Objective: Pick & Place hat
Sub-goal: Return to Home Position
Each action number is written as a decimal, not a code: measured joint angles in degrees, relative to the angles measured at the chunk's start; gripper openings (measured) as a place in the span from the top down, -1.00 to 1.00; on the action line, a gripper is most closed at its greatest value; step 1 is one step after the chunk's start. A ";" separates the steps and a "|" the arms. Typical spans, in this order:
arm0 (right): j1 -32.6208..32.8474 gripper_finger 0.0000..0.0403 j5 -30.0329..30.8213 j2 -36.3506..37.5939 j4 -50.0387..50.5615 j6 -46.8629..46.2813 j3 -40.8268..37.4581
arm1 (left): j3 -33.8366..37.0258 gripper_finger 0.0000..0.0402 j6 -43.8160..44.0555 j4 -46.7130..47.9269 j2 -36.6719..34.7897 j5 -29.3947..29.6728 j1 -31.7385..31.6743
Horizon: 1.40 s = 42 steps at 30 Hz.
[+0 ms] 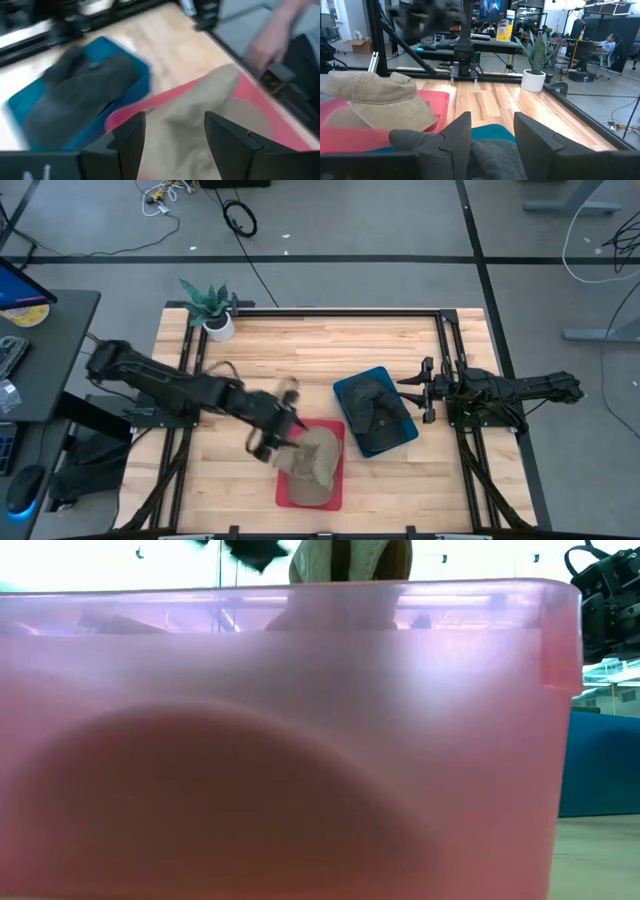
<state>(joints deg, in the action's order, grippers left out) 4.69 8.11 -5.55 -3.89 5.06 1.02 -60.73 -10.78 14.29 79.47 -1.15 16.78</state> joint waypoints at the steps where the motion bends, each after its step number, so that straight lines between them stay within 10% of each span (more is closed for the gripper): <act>1: 0.01 0.23 -0.01 -0.04 -0.08 0.00 0.00 | 3.39 -0.04 0.58 -1.55 -2.97 0.52 -0.95; 12: 0.02 0.23 0.02 -0.54 0.04 -0.02 0.00 | 33.05 -0.04 1.95 -21.56 -39.91 9.50 -3.94; 26: 0.00 0.23 0.03 -0.51 0.09 -0.02 0.00 | 46.89 -0.04 2.60 -17.89 -78.78 9.13 -6.08; 42: 0.00 0.23 0.01 -0.86 -0.01 -0.02 0.00 | 59.55 -0.04 0.92 -34.20 -79.33 8.45 -6.13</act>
<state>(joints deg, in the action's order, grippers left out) 4.69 8.12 -6.42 -3.90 5.04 1.02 -1.18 -9.87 -19.91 0.14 7.30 10.66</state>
